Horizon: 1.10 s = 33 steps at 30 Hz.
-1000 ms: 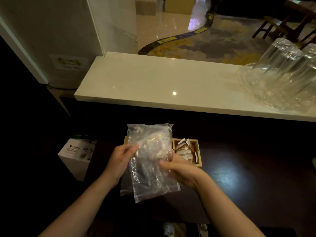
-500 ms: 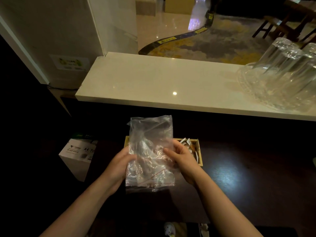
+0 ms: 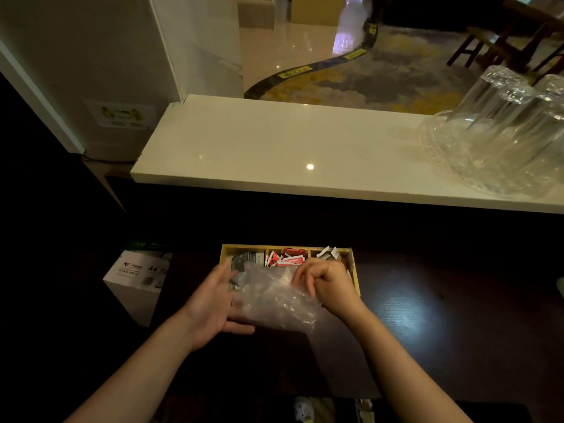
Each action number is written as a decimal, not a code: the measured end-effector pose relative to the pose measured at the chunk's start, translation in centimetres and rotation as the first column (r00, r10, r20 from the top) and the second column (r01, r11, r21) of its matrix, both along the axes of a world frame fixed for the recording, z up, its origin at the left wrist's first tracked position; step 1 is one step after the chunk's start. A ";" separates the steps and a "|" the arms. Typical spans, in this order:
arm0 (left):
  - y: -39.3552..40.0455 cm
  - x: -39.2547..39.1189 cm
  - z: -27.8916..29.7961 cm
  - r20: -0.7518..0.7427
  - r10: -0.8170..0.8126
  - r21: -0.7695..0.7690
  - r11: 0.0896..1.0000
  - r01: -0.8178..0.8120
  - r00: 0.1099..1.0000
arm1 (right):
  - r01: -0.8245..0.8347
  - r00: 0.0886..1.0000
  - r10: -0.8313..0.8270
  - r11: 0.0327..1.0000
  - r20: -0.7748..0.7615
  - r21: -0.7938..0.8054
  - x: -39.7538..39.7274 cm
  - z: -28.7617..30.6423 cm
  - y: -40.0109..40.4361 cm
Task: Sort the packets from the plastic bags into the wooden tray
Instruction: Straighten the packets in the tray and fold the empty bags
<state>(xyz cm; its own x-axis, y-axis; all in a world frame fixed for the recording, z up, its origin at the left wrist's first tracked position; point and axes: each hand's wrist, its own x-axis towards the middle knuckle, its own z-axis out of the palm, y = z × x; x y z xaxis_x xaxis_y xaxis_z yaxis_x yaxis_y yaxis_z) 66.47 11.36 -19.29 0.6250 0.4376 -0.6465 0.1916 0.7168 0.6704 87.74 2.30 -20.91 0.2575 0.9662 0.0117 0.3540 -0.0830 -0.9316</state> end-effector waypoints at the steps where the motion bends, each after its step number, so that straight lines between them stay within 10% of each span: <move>1: -0.1 0.1 0.1 -0.035 -0.073 0.027 0.997 0.074 0.997 | -0.030 0.996 0.025 0.998 0.084 0.051 0.0 -0.1 0.0; 16: 0.1 1.4 -1.0 -0.306 -0.298 0.019 0.947 0.319 0.904 | -0.320 0.698 0.201 0.946 0.687 0.049 -0.8 0.3 -1.7; 22: -1.5 2.3 -1.4 -0.256 -0.138 0.171 0.968 0.185 0.957 | 0.207 0.969 -0.230 0.956 0.094 0.207 -0.3 0.4 -2.3; 26: -2.6 3.8 -2.9 -0.167 0.165 0.178 0.975 -0.135 0.972 | 0.349 0.720 -0.296 0.936 -0.628 -0.040 0.0 -0.5 -3.2; 33: -7.5 8.2 -3.0 0.096 0.144 0.126 0.980 -0.156 0.985 | 0.139 0.809 -0.260 0.956 -0.527 -0.258 -4.0 -3.9 -6.3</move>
